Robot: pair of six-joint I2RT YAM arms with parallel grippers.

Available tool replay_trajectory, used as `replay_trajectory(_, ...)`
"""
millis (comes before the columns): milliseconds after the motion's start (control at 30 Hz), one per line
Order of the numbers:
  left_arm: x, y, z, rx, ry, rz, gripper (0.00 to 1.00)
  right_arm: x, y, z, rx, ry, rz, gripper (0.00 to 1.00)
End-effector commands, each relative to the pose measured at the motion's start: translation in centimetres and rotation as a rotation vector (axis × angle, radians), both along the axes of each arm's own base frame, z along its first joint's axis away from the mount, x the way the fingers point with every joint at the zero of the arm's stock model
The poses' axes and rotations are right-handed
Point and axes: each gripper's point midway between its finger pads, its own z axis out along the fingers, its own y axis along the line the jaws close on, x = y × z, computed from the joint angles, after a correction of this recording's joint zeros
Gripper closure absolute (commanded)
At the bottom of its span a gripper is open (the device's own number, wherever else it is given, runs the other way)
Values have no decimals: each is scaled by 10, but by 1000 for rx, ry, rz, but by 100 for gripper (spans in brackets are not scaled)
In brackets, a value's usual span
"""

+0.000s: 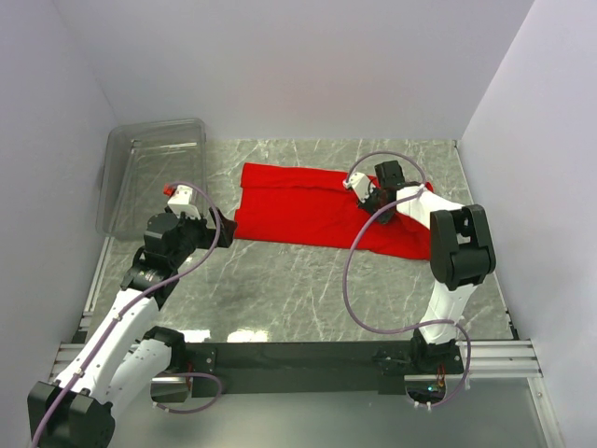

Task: Fold and stack the t-shirts
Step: Fold the T-shirt at the center of the board.

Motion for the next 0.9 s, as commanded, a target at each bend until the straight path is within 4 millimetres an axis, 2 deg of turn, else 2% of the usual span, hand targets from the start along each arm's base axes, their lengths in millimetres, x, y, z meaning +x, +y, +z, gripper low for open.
replay_trajectory(0, 2, -2, 17, -24, -47, -7, 3, 15, 6, 16, 16, -54, 0, 88)
replay_trajectory(167, 1, -1, 19, -23, -51, -3, 3, 17, 8, 45, 60, -105, -3, 94)
replay_trajectory(533, 1, -1, 19, -24, -54, -5, 3, 27, -3, 85, 177, -133, -81, 99)
replay_trajectory(867, 1, 0, 17, -22, -50, 0, 2, 54, -44, 99, 161, -191, -203, 100)
